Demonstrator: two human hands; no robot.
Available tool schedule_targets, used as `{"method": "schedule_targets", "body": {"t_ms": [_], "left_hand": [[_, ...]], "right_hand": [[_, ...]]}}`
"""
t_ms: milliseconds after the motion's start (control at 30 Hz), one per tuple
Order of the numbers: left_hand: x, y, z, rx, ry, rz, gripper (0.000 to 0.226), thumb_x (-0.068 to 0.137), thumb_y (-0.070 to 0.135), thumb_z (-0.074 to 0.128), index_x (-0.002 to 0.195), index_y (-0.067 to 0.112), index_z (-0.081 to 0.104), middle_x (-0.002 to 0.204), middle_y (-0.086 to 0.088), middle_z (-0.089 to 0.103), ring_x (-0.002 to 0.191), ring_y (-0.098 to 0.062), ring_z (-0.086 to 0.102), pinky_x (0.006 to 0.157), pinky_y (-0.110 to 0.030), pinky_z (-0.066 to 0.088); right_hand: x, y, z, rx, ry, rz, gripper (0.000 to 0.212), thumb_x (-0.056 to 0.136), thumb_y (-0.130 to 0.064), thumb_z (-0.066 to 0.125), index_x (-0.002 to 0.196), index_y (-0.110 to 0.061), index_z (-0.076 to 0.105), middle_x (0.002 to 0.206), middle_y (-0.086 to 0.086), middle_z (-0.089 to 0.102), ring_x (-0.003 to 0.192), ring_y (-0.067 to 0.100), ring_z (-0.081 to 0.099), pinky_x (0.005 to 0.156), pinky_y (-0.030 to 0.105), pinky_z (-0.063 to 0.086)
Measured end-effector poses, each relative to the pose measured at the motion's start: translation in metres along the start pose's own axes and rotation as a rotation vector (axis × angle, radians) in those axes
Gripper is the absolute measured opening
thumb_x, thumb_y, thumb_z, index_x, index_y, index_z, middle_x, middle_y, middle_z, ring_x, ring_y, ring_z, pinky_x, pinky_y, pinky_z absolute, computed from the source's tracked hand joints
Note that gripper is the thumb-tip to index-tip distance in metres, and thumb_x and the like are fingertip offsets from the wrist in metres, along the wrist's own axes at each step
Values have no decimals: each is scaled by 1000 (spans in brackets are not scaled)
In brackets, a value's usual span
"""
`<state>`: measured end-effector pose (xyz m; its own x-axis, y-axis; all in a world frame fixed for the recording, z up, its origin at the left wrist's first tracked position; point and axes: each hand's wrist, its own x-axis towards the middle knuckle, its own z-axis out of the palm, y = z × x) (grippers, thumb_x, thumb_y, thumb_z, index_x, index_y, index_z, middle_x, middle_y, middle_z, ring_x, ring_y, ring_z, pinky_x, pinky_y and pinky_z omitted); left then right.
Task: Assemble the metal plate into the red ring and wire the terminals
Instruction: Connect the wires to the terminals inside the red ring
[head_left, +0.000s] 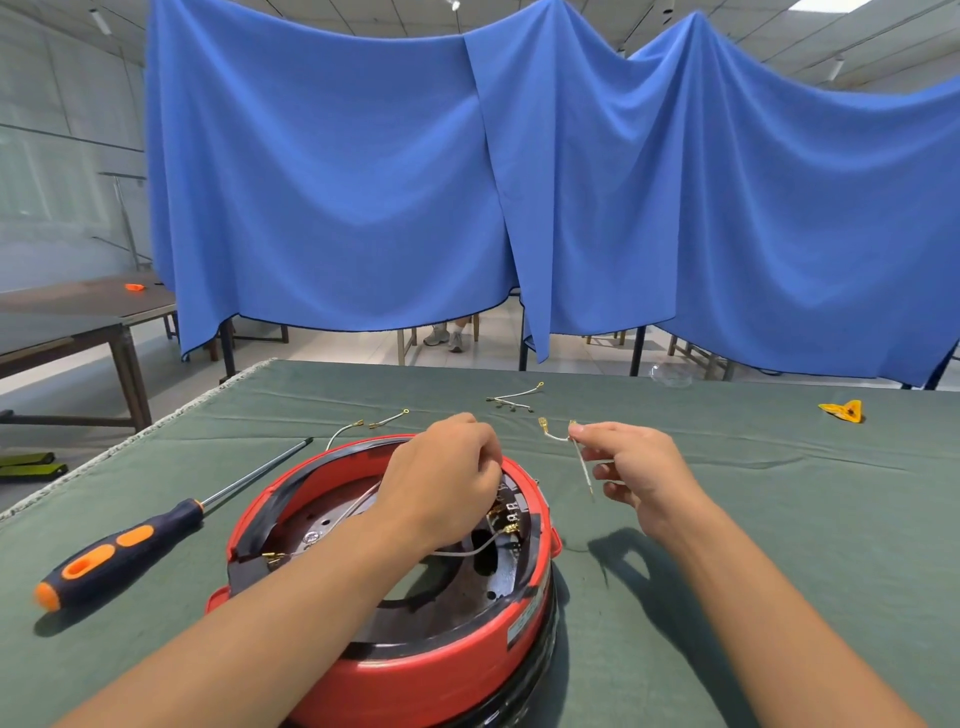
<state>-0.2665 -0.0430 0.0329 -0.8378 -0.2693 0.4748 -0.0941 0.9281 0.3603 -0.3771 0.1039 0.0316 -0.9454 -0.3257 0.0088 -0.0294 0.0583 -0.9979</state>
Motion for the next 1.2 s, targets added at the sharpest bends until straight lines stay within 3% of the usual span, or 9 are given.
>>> {"method": "schedule_targets", "body": {"t_ms": [233, 333, 467, 567, 733, 867, 1033, 1200], "left_hand": [[2, 2, -1, -278, 78, -110, 19, 90, 19, 49, 91, 19, 68, 80, 8, 65, 77, -17, 59, 75, -37, 51], [2, 5, -3, -471, 136, -116, 16, 94, 24, 50, 99, 18, 64, 83, 5, 67, 65, -17, 59, 64, -36, 51], [5, 7, -7, -745, 161, -179, 15, 95, 19, 54, 88, 9, 64, 72, 2, 67, 43, -15, 54, 37, -24, 41], [6, 4, -11, -874, 137, -268, 16, 92, 14, 58, 81, 5, 65, 65, -2, 64, 39, -15, 52, 32, -22, 38], [6, 2, -11, -855, 56, -322, 21, 95, 12, 54, 78, 4, 64, 61, -4, 64, 37, -16, 49, 31, -17, 33], [4, 2, -13, -894, -10, -375, 25, 97, 11, 50, 79, 2, 66, 60, -2, 68, 37, -13, 49, 32, -17, 33], [4, 2, -14, -902, -57, -413, 26, 97, 8, 46, 80, 2, 65, 57, 0, 66, 37, -12, 50, 31, -17, 33], [3, -1, -9, -768, -118, -449, 30, 98, 11, 45, 72, 6, 59, 56, -2, 59, 37, -14, 45, 31, -16, 29]], "right_hand": [[-7, -13, 8, 152, -123, -26, 12, 82, -15, 68, 70, -13, 68, 57, -4, 65, 45, 8, 52, 49, 21, 42], [-11, -16, 17, 149, -211, -13, 11, 82, -15, 67, 71, -12, 69, 58, -1, 65, 44, 8, 50, 47, 21, 43], [-16, -14, 28, 73, -300, -11, 9, 79, -15, 69, 72, -9, 69, 50, -3, 54, 40, 8, 40, 45, 20, 35], [-17, -11, 32, 27, -329, -21, 9, 78, -17, 69, 76, -8, 69, 48, -6, 53, 38, 6, 38, 43, 18, 32], [-19, -9, 35, -26, -333, -67, 12, 80, -19, 68, 74, -8, 67, 45, -5, 46, 37, 7, 34, 41, 18, 28], [-20, -9, 38, -99, -219, -136, 26, 87, -29, 60, 69, -11, 59, 41, -6, 38, 34, 9, 32, 38, 19, 27], [-20, -6, 40, -111, -206, -207, 21, 90, -22, 56, 73, -11, 60, 43, -6, 39, 36, 8, 33, 38, 18, 29], [-14, -1, 42, -154, -131, -234, 27, 89, -31, 58, 72, -10, 61, 39, -11, 41, 35, 1, 36, 44, 18, 31]]}}
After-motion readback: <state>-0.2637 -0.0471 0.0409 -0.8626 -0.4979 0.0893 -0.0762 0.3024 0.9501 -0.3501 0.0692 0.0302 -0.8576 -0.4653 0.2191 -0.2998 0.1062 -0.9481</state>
